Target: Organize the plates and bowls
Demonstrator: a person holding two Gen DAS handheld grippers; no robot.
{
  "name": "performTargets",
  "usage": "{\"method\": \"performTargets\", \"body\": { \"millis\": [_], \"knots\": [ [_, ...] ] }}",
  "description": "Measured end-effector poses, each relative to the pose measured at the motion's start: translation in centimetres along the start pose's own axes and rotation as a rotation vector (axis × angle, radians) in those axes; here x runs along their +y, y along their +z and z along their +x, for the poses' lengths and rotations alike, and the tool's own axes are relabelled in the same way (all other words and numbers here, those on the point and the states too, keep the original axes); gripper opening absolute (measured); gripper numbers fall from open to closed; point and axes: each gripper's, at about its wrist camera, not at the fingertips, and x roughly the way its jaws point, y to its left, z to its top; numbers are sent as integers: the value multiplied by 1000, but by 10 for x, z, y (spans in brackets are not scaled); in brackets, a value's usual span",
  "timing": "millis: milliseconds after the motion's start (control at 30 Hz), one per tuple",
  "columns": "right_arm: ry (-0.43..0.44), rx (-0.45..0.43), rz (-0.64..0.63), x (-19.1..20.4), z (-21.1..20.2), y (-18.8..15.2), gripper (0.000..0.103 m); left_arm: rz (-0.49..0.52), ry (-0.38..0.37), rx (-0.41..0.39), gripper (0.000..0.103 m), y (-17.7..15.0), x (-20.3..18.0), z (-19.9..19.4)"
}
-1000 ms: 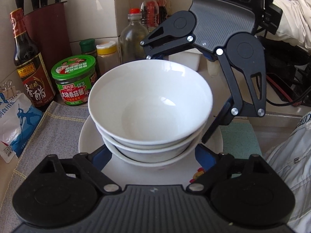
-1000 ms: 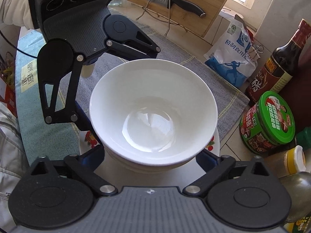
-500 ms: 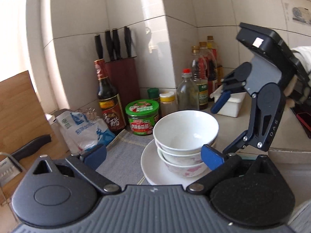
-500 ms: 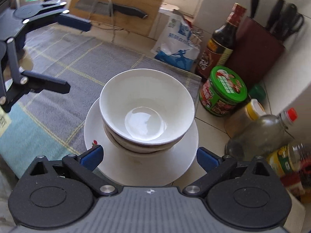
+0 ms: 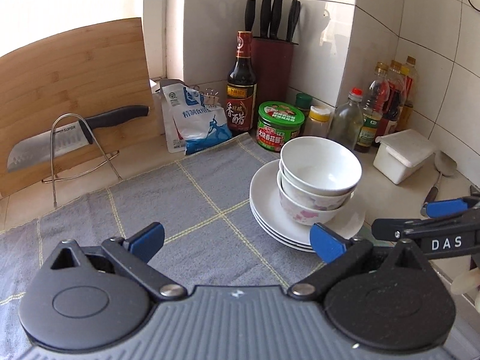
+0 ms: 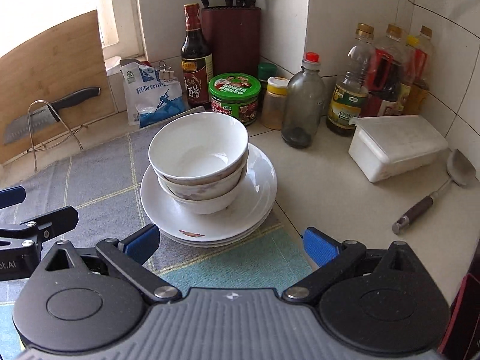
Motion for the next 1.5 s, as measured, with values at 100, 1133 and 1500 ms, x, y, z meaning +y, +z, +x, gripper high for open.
{"method": "performTargets", "body": {
  "millis": [100,1133,1500],
  "knots": [
    [-2,-20,9,3,-13,-4,103,2,5,-3,102,1,-1,-7],
    [15,-47,-6,3,-20,10,103,-19,33,-17,102,14,-8,-7],
    [17,-48,-3,2,-18,10,103,-16,41,-15,102,16,-9,-6]
  ]
}}
